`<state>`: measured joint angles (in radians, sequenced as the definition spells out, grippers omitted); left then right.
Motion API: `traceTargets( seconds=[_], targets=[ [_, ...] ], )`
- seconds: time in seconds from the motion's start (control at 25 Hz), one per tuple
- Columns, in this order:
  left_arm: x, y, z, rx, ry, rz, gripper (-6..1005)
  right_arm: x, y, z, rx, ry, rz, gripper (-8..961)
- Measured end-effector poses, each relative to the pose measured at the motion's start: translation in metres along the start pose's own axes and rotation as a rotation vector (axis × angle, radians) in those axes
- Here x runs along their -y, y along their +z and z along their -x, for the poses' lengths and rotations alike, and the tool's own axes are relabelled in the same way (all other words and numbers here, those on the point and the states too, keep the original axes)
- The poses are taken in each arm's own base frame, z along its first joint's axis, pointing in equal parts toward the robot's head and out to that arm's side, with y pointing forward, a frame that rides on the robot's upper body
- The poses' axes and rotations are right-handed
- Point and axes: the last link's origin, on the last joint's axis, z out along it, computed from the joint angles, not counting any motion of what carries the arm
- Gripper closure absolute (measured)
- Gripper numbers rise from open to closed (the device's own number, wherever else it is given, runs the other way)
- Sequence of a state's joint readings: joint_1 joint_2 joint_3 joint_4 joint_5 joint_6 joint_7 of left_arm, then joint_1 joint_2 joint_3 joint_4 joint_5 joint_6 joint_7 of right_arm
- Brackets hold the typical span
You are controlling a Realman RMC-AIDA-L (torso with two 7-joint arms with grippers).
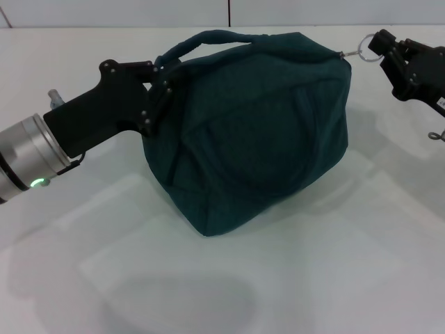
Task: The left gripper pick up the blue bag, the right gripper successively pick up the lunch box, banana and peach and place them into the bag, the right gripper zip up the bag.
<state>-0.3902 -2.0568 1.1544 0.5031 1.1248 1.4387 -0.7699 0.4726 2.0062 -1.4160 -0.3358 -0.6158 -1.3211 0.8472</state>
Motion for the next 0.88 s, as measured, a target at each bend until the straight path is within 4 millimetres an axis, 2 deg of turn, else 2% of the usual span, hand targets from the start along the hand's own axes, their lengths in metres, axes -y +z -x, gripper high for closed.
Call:
traceTargets(
  seconds=[0.12,0.36,0.48,0.56,0.68,0.88],
  targets=[
    [-0.002,0.003,0.0,-0.001,0.005,0.014,956,0.0,-0.003,-0.001,0.003,-0.017,-0.007,933],
    [-0.006,0.009,0.0,0.0,0.01,0.036,957,0.005,-0.022,0.009,0.086,-0.042,-0.045,828],
    [-0.008,0.011,0.0,-0.004,0.012,0.038,957,0.011,-0.033,0.009,0.093,-0.06,-0.093,694],
    [-0.009,0.012,0.0,-0.007,0.015,0.04,957,0.015,-0.037,0.005,0.063,-0.093,-0.121,605],
    [-0.009,0.014,0.0,-0.009,0.017,0.045,957,0.018,-0.039,-0.007,-0.02,-0.134,-0.144,588],
    [-0.009,0.016,-0.001,-0.011,0.018,0.051,958,0.015,-0.025,-0.023,-0.139,-0.168,-0.112,559]
  ],
)
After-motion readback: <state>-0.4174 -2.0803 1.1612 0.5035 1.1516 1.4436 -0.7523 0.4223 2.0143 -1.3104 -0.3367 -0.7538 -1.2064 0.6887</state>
